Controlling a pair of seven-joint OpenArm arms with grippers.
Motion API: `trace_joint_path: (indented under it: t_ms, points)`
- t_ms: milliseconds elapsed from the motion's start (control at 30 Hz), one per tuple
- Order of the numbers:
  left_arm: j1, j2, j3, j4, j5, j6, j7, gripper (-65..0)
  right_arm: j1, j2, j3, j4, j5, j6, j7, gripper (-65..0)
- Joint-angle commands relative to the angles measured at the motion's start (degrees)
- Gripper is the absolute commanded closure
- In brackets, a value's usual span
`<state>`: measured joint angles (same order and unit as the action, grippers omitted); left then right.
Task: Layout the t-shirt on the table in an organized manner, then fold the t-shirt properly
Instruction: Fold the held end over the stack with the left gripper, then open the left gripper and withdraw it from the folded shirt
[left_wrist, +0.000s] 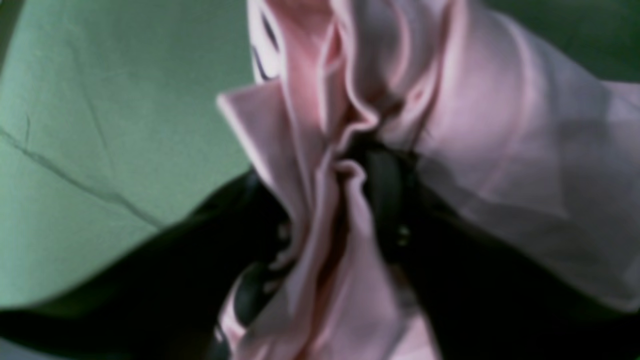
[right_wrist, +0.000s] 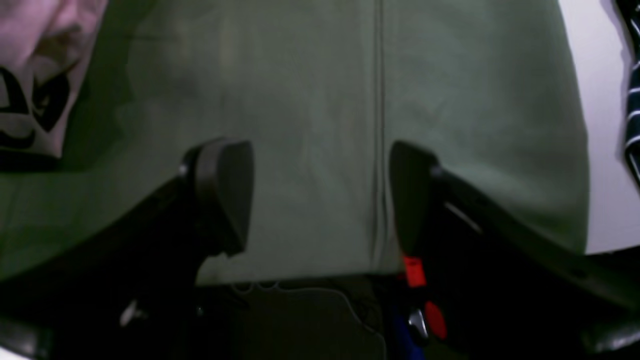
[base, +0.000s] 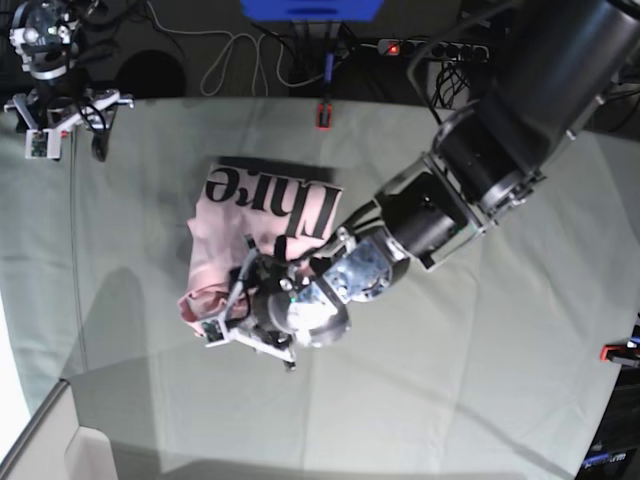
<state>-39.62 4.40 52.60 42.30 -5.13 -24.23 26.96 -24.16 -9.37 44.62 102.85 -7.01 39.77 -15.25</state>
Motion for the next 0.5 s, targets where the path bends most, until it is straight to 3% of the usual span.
trace_joint_path:
  t_ms: [0,133,267,467]
  points:
    - [-2.2,0.4,-0.7,0.8,-0.1,0.4,-0.9,-33.6,-0.1,0.4,0.3,1.0,1.0,0.2,1.3,-40.4]
    - [-2.2,-0.1,-9.0,1.3,-0.1,0.4,-1.2,-39.1,-0.1,0.4,0.3,1.0,1.0,0.2,1.3,-40.4]
    - [-3.0,0.0,-20.3,1.4,-0.1,0.4,-1.4,-39.1,-0.2,0.4,0.6,1.0,1.0,0.2,1.3,-40.4]
    - [-3.1,-1.6,-31.6,6.7,-0.1,0.3,-0.9,-39.1,-1.9,0.4,0.3,1.5,1.0,0.2,1.8,-40.4]
